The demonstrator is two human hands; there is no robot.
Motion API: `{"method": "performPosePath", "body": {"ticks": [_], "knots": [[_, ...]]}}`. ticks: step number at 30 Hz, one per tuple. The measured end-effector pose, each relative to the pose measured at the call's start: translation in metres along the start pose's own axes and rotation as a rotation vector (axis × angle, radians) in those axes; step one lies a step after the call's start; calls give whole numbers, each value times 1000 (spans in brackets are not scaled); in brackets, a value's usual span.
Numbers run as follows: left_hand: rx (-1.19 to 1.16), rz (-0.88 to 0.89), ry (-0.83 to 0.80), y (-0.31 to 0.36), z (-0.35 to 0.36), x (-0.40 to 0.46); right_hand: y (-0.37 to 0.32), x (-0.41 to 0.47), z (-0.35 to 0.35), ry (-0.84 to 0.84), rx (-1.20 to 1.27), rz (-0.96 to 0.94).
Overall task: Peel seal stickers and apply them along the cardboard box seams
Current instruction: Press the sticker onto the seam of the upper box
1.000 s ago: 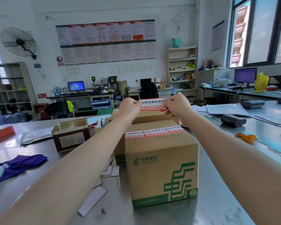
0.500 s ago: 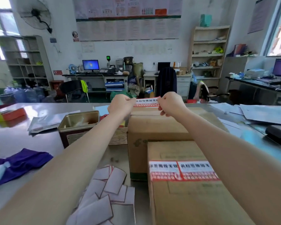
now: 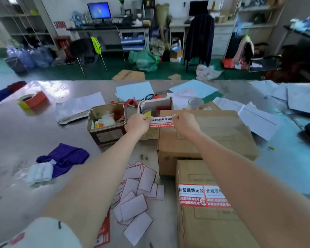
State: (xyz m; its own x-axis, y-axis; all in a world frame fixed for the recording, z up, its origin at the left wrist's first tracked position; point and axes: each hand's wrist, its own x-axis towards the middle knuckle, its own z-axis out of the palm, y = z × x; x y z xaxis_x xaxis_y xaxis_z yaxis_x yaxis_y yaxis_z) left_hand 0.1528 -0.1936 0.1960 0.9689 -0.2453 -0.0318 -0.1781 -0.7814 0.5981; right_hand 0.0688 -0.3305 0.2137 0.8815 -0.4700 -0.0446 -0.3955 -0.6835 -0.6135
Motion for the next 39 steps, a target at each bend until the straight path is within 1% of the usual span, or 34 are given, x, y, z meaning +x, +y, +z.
{"method": "performPosePath", "body": {"ticks": [5, 13, 21, 31, 39], "knots": [[32, -22, -36, -11, 15, 1, 11, -3, 14, -2, 0, 26], [11, -19, -11, -16, 29, 12, 20, 11, 23, 22, -49, 11], [-26, -18, -27, -21, 39, 21, 23, 16, 24, 40, -77, -6], [-9, -1, -25, -23, 42, 20, 31, 20, 32, 78, -113, -21], [1, 6, -41, -22, 46, 19, 34, 16, 35, 126, -87, -31]]}}
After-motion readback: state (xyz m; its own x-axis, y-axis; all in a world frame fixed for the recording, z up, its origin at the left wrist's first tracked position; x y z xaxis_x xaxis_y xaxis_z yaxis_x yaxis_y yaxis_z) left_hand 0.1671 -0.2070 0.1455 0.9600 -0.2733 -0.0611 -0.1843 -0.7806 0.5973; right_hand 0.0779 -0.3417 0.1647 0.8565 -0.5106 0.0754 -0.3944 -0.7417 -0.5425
